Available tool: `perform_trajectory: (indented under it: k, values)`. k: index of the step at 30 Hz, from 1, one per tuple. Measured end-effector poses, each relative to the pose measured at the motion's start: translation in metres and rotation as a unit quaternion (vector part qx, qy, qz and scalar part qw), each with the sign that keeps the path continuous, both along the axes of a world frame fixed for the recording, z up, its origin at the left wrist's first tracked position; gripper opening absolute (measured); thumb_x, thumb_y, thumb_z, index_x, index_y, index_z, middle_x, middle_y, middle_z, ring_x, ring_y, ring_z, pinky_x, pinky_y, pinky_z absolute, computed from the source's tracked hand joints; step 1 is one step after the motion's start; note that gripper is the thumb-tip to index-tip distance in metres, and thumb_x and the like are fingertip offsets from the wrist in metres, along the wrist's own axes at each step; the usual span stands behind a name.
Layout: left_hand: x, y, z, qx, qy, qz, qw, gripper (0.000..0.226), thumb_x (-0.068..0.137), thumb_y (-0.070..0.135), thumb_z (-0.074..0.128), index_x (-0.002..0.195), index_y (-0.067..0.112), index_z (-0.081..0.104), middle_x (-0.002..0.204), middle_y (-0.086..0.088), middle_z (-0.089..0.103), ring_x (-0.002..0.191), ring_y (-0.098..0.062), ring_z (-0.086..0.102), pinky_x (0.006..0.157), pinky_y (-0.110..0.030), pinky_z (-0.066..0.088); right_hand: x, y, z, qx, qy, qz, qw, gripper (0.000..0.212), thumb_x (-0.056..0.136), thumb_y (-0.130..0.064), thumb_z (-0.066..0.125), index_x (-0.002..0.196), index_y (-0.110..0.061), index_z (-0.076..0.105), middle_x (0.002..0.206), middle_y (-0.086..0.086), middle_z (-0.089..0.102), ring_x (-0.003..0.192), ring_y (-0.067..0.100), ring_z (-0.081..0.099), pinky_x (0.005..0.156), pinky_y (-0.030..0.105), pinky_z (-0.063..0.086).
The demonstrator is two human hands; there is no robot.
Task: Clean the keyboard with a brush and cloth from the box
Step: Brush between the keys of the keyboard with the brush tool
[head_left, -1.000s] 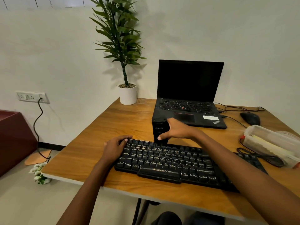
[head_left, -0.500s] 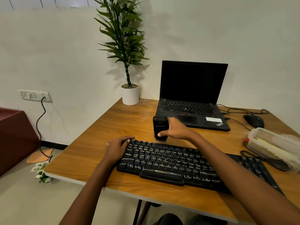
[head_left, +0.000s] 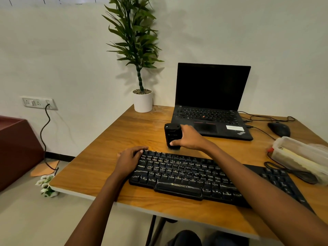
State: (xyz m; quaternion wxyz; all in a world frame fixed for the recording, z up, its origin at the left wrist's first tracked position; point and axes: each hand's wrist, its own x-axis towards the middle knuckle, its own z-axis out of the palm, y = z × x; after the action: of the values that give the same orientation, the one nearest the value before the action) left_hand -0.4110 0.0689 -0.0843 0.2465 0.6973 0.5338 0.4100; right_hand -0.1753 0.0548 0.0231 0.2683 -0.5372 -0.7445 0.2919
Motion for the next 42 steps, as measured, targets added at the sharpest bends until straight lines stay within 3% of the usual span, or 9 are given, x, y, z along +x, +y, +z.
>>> perform_trajectory:
  k: [2,11,19,24,27,29,35,38,42]
  values:
    - [-0.002,0.000,-0.001,0.006,-0.005,-0.002,1.000,0.040,0.096,0.024,0.052,0.092,0.063,0.054,0.119,0.009,0.065,0.116,-0.015,0.056,0.105,-0.057,0.032,0.001,0.000,-0.001,-0.025,0.025,0.000,0.999,0.044,0.073,-0.009,0.075,0.111,-0.002,0.054,0.100,0.011,0.062,0.092,0.023,0.060,0.075,0.032,0.052]
    - [-0.002,0.001,-0.001,0.014,0.001,0.000,1.000,0.039,0.095,0.022,0.053,0.093,0.062,0.055,0.118,0.007,0.066,0.115,-0.015,0.057,0.104,-0.056,0.034,0.000,-0.002,-0.003,-0.028,0.014,0.016,0.999,0.045,0.074,-0.011,0.075,0.113,-0.004,0.053,0.104,0.012,0.062,0.097,0.025,0.061,0.080,0.036,0.052]
    - [-0.001,-0.001,0.002,0.006,0.010,0.004,1.000,0.039,0.095,0.023,0.052,0.094,0.062,0.053,0.119,0.007,0.066,0.115,-0.016,0.057,0.104,-0.056,0.034,-0.003,0.002,-0.004,-0.002,-0.007,0.023,1.000,0.046,0.074,-0.014,0.076,0.113,-0.007,0.053,0.108,0.011,0.062,0.100,0.022,0.058,0.084,0.032,0.048]
    - [0.000,-0.002,0.002,0.005,0.014,0.009,1.000,0.035,0.096,0.024,0.052,0.096,0.059,0.054,0.119,0.006,0.066,0.116,-0.016,0.057,0.105,-0.057,0.032,-0.008,-0.001,-0.005,0.004,0.018,0.024,1.000,0.035,0.074,-0.014,0.076,0.099,-0.015,0.053,0.093,0.001,0.060,0.089,0.016,0.058,0.074,0.022,0.047]
    - [0.000,-0.002,0.003,0.002,0.015,0.009,1.000,0.031,0.095,0.023,0.052,0.099,0.054,0.057,0.119,0.007,0.066,0.116,-0.016,0.057,0.106,-0.058,0.031,-0.005,0.002,0.012,-0.046,-0.054,0.069,0.995,0.036,0.074,-0.010,0.075,0.099,-0.014,0.049,0.085,-0.004,0.057,0.083,0.016,0.058,0.066,0.020,0.051]
    - [0.000,-0.002,0.003,0.000,0.013,0.010,1.000,0.029,0.095,0.023,0.053,0.102,0.050,0.060,0.118,0.007,0.067,0.115,-0.015,0.057,0.106,-0.057,0.031,-0.008,0.003,0.020,-0.021,-0.075,0.067,0.995,0.037,0.074,-0.012,0.075,0.098,-0.015,0.048,0.082,-0.009,0.053,0.080,0.010,0.055,0.064,0.014,0.044]
    - [0.001,-0.004,0.005,-0.004,0.017,0.012,1.000,0.028,0.096,0.023,0.052,0.103,0.049,0.060,0.118,0.007,0.067,0.113,-0.013,0.057,0.107,-0.054,0.030,-0.009,0.002,0.011,-0.051,-0.056,0.078,0.994,0.040,0.074,-0.009,0.075,0.106,-0.008,0.051,0.092,0.003,0.059,0.088,0.020,0.060,0.069,0.025,0.053]
    - [0.001,-0.004,0.005,-0.001,0.010,0.009,1.000,0.034,0.096,0.024,0.052,0.097,0.057,0.056,0.117,0.008,0.067,0.114,-0.013,0.057,0.106,-0.054,0.032,-0.013,0.002,0.011,-0.021,-0.064,0.068,0.995,0.042,0.074,-0.013,0.075,0.108,-0.009,0.051,0.093,0.000,0.057,0.086,0.014,0.056,0.067,0.016,0.047]
    - [0.001,-0.005,0.006,-0.006,0.008,0.012,1.000,0.034,0.096,0.024,0.052,0.097,0.057,0.055,0.119,0.007,0.066,0.116,-0.015,0.056,0.107,-0.056,0.030,-0.016,0.002,0.009,-0.012,-0.075,0.056,0.996,0.046,0.075,-0.013,0.074,0.113,-0.005,0.050,0.096,0.004,0.056,0.089,0.018,0.055,0.068,0.020,0.046]
